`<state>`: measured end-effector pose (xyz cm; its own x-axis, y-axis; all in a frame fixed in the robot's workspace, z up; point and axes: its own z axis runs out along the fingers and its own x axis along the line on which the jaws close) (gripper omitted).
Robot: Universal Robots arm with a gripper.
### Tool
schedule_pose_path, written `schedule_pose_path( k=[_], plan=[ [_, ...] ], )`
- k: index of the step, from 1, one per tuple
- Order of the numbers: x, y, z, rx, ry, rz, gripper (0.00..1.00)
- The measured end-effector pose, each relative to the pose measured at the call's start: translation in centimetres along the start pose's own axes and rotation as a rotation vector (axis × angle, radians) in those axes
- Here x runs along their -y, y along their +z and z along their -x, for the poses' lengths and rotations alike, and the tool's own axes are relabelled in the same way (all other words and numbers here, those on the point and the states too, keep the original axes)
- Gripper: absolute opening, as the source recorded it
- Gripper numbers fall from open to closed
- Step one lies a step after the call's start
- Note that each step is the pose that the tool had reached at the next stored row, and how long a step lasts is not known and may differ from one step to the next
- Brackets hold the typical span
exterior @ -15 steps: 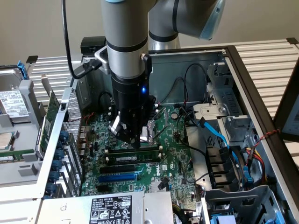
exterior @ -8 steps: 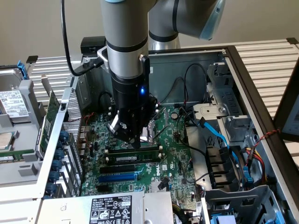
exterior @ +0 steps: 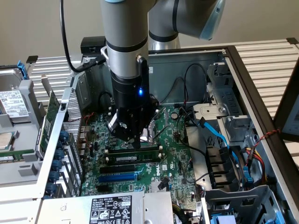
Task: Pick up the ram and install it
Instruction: 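Press down the ram until it locks into place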
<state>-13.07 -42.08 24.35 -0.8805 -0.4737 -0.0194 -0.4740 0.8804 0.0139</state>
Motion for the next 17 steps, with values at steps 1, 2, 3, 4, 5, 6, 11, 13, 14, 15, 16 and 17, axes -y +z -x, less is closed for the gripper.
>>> schedule_pose_path(
  k=[1, 2, 3, 4, 5, 6, 11, 13, 14, 15, 16, 17],
  plan=[
    [0.00, 0.00, 0.00, 0.0003, 0.016, -0.0003, 0.10],
    [0.00, 0.00, 0.00, 0.0005, 0.031, -0.0006, 0.10],
    [0.00, 0.00, 0.00, 0.0007, 0.047, -0.0009, 0.10],
    [0.00, 0.00, 0.00, 0.0009, 0.063, -0.0012, 0.10],
    [0.00, 0.00, 0.00, 0.0012, 0.079, -0.0015, 0.10],
    [0.00, 0.00, 0.00, 0.0013, 0.095, -0.0019, 0.10],
    [0.00, 0.01, 0.00, 0.0023, 0.174, -0.0033, 0.10],
    [-0.01, 0.01, -0.01, -0.0005, 0.193, -0.0030, 0.10],
    [-0.01, 0.01, 0.00, -0.0021, 0.202, -0.0036, 0.10],
    [-0.01, 0.01, 0.00, -0.0037, 0.211, -0.0047, 0.10],
    [0.00, 0.01, 0.00, -0.0056, 0.220, -0.0057, 0.10],
    [0.00, 0.01, 0.00, -0.0079, 0.228, -0.0066, 0.10]
  ],
)
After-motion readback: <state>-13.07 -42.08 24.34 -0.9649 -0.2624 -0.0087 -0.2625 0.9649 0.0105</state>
